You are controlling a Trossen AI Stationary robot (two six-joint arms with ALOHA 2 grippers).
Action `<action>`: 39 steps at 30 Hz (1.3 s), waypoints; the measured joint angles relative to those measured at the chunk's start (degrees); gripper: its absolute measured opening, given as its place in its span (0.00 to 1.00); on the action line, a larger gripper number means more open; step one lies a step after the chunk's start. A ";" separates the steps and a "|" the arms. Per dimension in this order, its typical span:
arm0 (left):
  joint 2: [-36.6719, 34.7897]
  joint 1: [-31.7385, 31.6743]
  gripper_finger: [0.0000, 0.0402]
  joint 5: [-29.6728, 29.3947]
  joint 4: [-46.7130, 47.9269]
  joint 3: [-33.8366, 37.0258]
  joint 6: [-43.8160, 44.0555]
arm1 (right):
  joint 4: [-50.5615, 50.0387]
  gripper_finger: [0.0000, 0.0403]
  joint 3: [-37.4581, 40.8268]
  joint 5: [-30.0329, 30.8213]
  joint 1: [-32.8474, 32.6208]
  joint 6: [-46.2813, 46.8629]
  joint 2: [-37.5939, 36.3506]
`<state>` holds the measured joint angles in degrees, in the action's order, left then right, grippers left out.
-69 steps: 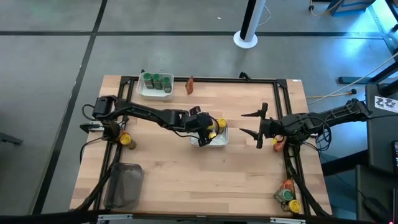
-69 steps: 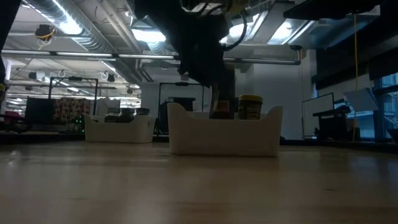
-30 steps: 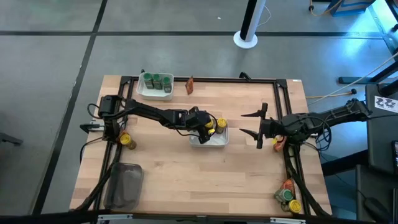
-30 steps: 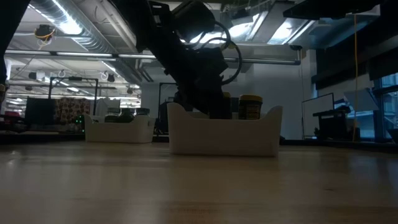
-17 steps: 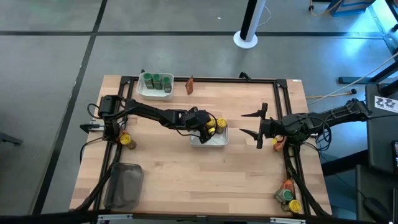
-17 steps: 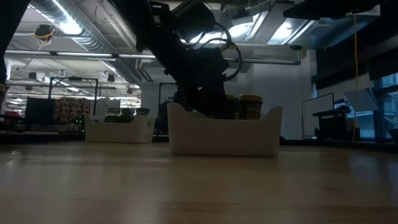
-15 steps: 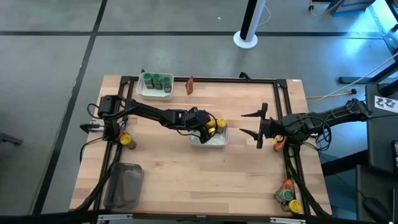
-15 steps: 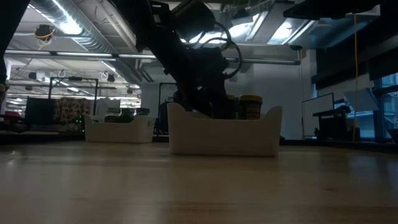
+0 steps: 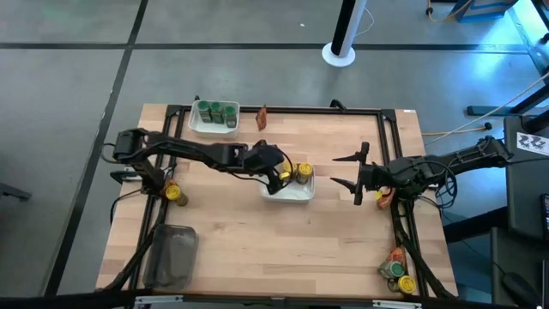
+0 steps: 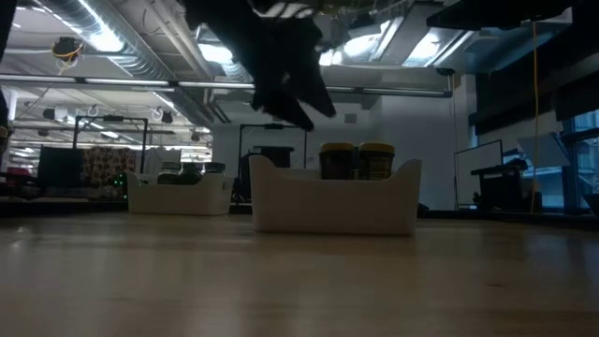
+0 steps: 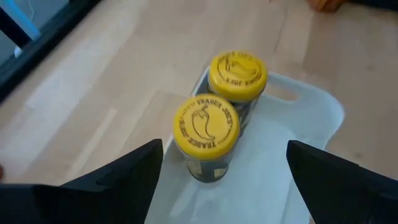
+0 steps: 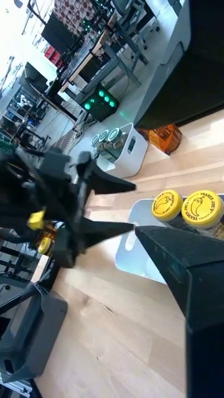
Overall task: Sort spices by type
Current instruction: Put the yellow seasoning bottle into the bottom white bin
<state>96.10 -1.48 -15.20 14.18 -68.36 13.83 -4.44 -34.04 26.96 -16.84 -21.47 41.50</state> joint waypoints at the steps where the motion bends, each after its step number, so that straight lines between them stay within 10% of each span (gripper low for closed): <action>1: -0.86 0.00 0.82 -0.01 0.84 0.00 -0.87 | 0.03 0.66 0.00 0.00 0.00 0.02 0.02; 39: -3.82 1.86 0.83 -0.18 -0.05 0.00 -8.77 | 0.08 0.66 0.00 0.00 0.00 0.10 0.01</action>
<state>92.28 0.38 -15.38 14.13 -68.36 5.06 -4.36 -34.04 26.96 -16.84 -21.37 41.51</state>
